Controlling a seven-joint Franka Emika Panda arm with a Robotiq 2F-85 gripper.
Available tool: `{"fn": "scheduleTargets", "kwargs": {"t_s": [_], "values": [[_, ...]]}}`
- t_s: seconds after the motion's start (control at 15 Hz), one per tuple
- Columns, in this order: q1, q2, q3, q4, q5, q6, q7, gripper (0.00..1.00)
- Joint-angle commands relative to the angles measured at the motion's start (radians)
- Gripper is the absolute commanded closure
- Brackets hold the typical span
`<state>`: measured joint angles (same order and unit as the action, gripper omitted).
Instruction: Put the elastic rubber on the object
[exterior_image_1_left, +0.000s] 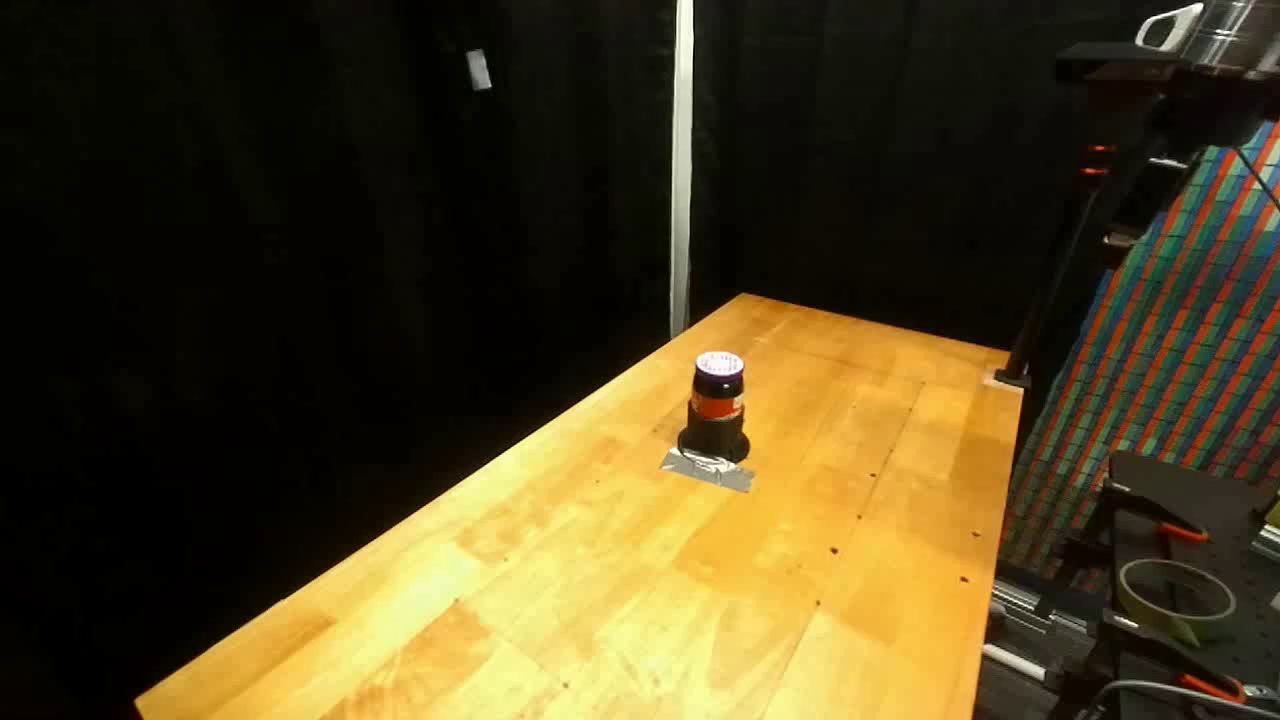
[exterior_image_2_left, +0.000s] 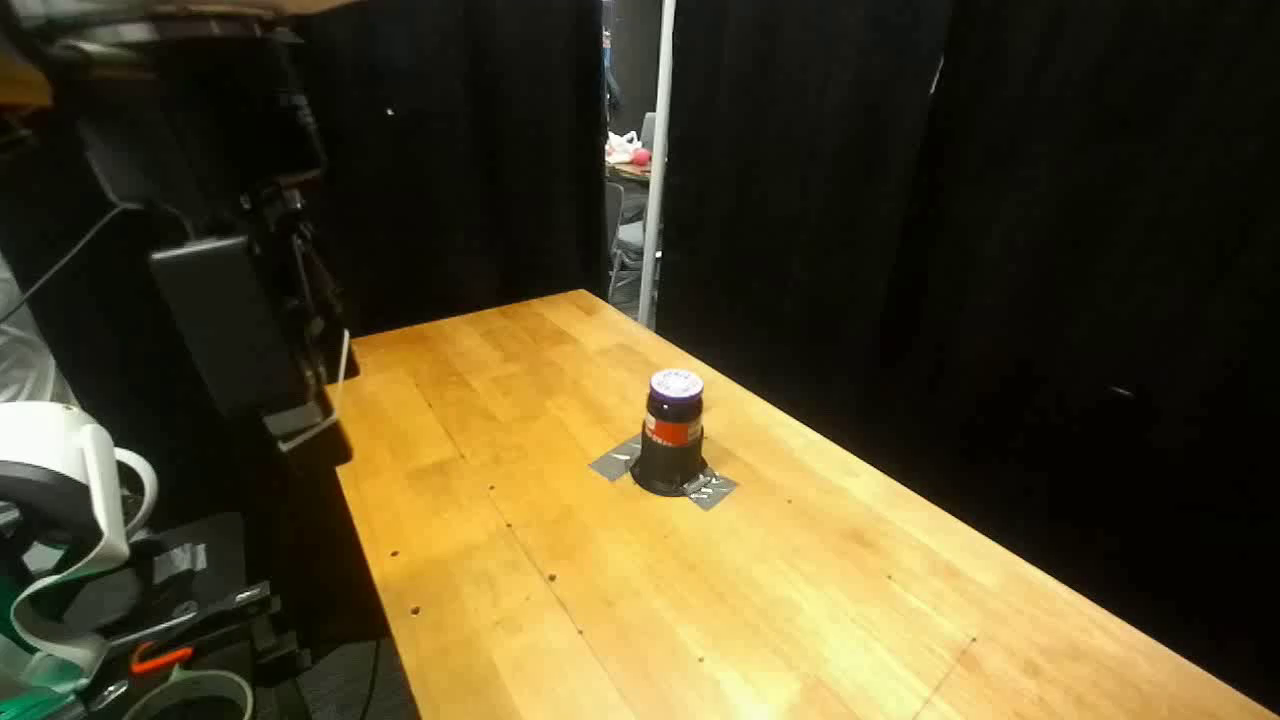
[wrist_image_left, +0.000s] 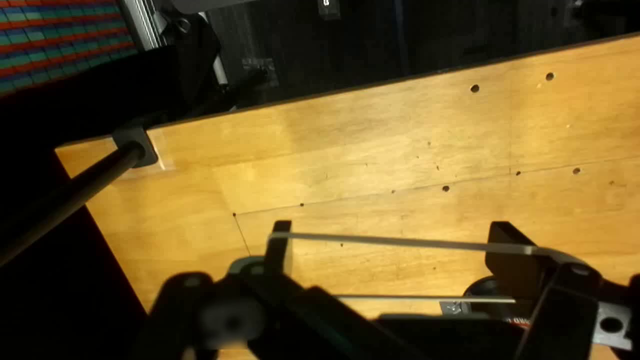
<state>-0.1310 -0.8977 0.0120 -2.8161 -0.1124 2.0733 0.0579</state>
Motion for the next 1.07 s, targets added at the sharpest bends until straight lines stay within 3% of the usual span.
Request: {"fn": "scheduleTargets", "kwargs": {"t_s": [0.0, 0.67, 0.87, 1.0], "values": [[0.008, 0.002, -0.007, -0.010, -0.007, -0.013, 0.006, 0.00], [0.008, 0.017, -0.007, -0.027, -0.007, -0.013, 0.006, 0.00], [0.045, 0.075, 0.029, 0.096, -0.009, -0.124, -0.009, 0.00], [0.080, 0.188, 0.079, 0.226, -0.009, -0.183, 0.009, 0.00]]}}
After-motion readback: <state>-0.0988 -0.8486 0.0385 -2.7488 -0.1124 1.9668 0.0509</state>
